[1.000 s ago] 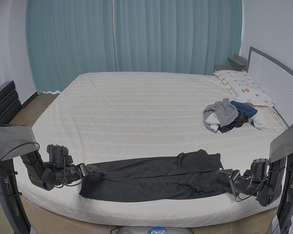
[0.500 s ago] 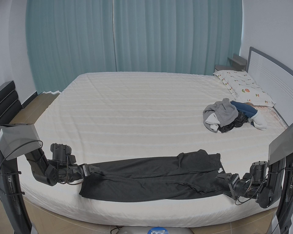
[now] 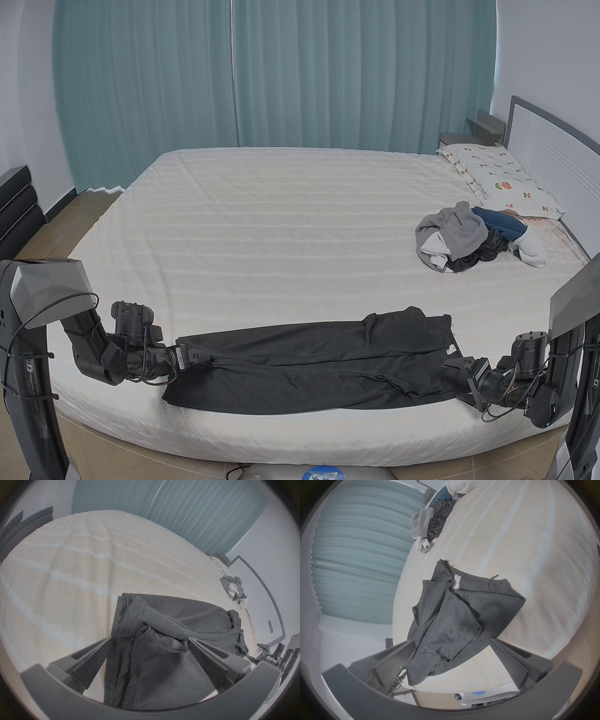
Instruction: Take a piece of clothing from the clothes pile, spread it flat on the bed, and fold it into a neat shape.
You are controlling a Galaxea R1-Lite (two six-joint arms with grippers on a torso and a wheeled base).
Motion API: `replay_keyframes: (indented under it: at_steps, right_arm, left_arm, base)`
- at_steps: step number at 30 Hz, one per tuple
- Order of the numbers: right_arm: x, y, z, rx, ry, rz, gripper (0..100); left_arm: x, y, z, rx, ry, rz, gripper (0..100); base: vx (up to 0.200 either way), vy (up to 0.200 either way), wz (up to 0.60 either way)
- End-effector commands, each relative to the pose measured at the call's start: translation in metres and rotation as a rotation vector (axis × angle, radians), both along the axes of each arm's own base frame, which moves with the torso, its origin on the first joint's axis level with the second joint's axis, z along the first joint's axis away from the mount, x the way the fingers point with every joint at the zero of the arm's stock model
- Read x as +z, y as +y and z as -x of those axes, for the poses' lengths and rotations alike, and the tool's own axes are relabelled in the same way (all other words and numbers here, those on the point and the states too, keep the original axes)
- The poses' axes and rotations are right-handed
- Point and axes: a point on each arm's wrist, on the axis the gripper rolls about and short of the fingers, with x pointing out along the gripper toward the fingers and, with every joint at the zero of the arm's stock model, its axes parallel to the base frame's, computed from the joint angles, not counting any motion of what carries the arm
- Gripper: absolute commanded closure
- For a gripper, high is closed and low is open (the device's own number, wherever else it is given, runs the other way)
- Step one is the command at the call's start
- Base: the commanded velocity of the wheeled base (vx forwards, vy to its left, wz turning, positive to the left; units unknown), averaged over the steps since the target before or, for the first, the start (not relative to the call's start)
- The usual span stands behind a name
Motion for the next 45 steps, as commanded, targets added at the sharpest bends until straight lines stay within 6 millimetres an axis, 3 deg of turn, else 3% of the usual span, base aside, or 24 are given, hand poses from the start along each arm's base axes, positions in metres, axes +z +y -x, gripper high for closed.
replay_keyframes:
  at_steps: [1, 2, 3, 17, 28, 38, 39, 45]
  right_arm:
    - [0.0, 0.001, 0.0, 0.005, -0.007, 0.001, 0]
    - [0.0, 0.001, 0.0, 0.003, -0.007, 0.001, 0]
    - [0.0, 0.001, 0.0, 0.003, -0.007, 0.001, 0]
    - [0.0, 0.001, 0.0, 0.005, -0.005, 0.001, 0]
    - [0.0, 0.001, 0.001, 0.006, -0.002, 0.001, 0]
    - [0.0, 0.001, 0.001, 0.006, -0.002, 0.001, 0]
    - [0.0, 0.001, 0.001, 0.006, -0.002, 0.001, 0]
    - [0.0, 0.001, 0.001, 0.005, -0.002, 0.002, 0]
  left_arm:
    - [-0.004, 0.0, 0.0, 0.001, 0.005, 0.0, 0]
    - [-0.004, 0.0, 0.0, 0.002, 0.004, 0.001, 0]
    - [-0.004, 0.0, 0.0, 0.002, 0.004, 0.001, 100]
    - [-0.004, 0.003, 0.003, 0.017, 0.014, 0.006, 100]
    - [0.006, 0.021, 0.01, 0.077, 0.007, 0.011, 100]
    - [0.004, 0.019, 0.012, 0.07, 0.02, 0.014, 100]
    - [0.005, 0.019, 0.012, 0.07, 0.02, 0.014, 0]
    - [0.017, 0.019, 0.021, 0.034, 0.003, 0.06, 0]
  base:
    - [0.0, 0.0, 0.0]
    - [0.0, 0.0, 0.0]
    - [0.0, 0.0, 0.0]
    - [0.0, 0.0, 0.0]
    - [0.0, 0.0, 0.0]
    - [0.0, 0.0, 0.0]
    - [0.0, 0.0, 0.0]
    - [0.0, 0.0, 0.0]
